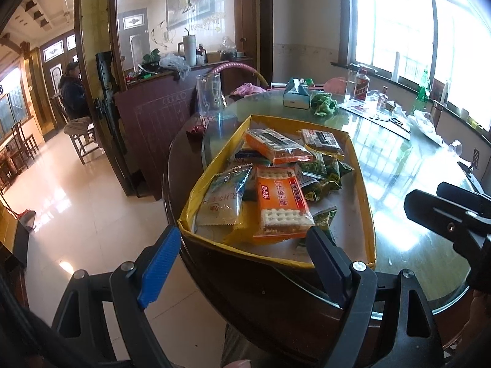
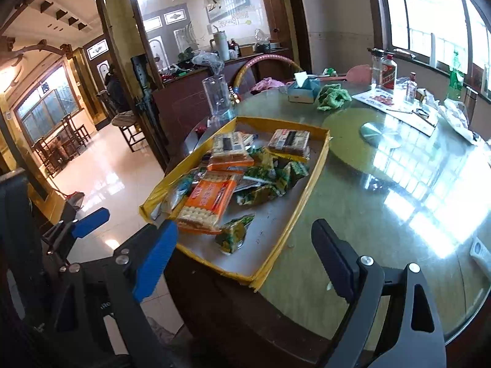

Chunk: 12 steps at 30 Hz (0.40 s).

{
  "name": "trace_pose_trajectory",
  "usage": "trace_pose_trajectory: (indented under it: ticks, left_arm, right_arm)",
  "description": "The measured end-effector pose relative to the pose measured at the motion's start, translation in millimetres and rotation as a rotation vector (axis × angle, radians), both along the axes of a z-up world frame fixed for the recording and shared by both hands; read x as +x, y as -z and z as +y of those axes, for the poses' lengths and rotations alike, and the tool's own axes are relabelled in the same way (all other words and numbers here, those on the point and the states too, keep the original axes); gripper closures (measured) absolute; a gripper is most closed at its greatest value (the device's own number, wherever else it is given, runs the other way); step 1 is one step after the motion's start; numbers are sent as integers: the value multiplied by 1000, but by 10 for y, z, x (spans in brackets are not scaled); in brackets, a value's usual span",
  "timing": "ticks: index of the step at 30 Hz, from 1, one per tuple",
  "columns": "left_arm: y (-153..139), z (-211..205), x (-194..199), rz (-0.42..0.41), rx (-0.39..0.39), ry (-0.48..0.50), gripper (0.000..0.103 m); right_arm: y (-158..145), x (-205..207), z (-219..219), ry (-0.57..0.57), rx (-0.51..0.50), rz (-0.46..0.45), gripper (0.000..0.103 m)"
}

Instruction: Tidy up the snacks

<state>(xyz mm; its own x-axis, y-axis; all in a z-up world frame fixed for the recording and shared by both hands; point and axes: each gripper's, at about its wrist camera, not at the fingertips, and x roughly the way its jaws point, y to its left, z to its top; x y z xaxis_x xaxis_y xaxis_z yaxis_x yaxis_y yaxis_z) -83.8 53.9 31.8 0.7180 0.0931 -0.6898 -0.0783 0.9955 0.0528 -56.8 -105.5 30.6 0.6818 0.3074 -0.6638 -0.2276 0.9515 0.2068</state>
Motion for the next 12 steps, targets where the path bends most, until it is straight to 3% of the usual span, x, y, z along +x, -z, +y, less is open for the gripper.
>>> trace_pose_trajectory:
  ticks: [12]
  left_arm:
    - [123,59,217,31,-6,-1,19]
  right_arm:
    - [174,174,-77,5,-10,43,14]
